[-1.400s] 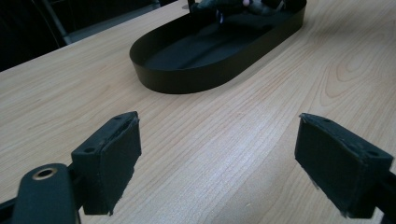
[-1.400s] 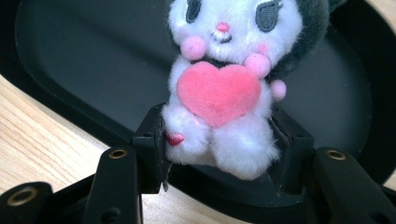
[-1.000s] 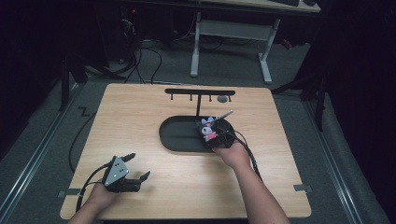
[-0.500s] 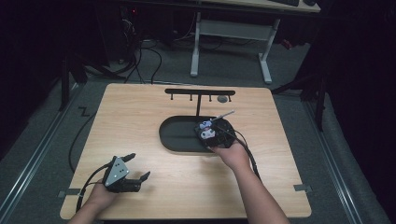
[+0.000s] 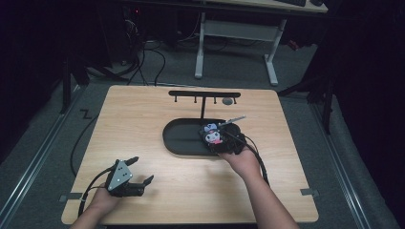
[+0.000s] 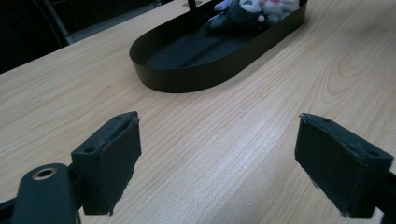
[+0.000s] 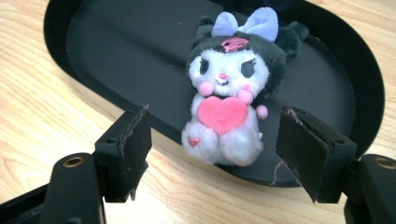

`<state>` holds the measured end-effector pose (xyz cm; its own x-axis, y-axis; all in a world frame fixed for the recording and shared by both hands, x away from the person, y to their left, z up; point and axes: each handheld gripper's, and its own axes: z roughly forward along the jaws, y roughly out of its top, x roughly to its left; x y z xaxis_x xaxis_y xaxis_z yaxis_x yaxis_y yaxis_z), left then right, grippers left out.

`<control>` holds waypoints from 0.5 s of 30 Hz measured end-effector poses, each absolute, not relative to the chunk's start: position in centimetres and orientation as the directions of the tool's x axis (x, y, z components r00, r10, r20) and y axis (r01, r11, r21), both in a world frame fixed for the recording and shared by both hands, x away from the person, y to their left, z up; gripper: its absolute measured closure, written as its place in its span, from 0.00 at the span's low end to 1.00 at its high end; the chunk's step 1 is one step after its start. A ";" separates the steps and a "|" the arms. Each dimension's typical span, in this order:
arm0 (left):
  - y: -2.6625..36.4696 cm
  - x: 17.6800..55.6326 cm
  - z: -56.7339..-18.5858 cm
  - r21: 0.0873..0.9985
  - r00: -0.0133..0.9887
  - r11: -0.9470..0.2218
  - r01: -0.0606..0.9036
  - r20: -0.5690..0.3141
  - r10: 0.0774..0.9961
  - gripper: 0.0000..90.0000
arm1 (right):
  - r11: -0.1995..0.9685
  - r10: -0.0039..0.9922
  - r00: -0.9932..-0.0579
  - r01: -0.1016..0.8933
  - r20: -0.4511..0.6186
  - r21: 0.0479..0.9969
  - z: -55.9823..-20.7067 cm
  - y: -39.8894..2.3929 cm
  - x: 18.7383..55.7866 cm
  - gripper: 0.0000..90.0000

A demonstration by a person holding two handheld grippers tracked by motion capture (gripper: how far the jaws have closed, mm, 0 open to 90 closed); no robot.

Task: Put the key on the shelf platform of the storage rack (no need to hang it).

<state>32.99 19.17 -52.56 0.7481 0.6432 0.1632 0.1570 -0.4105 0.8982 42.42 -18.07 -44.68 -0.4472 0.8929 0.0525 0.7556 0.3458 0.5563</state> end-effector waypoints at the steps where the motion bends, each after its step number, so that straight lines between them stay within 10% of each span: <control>1: 19.2 33.0 -52.6 0.897 0.749 -0.412 0.159 0.163 0.643 0.17 | 0.358 0.890 -0.454 0.740 0.031 0.570 -44.7 -18.2 42.0 0.27; 15: 19.1 33.0 -52.6 0.896 0.747 -0.414 0.158 0.166 0.644 0.17 | 0.314 0.910 -0.414 0.637 -0.030 0.704 -46.0 -20.2 37.8 0.18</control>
<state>33.03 19.09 -52.58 0.7468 0.6441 0.1659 0.1581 -0.4142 0.8964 37.79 -20.17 -45.96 -0.4143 0.9096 -0.0304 0.6371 0.3137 0.7040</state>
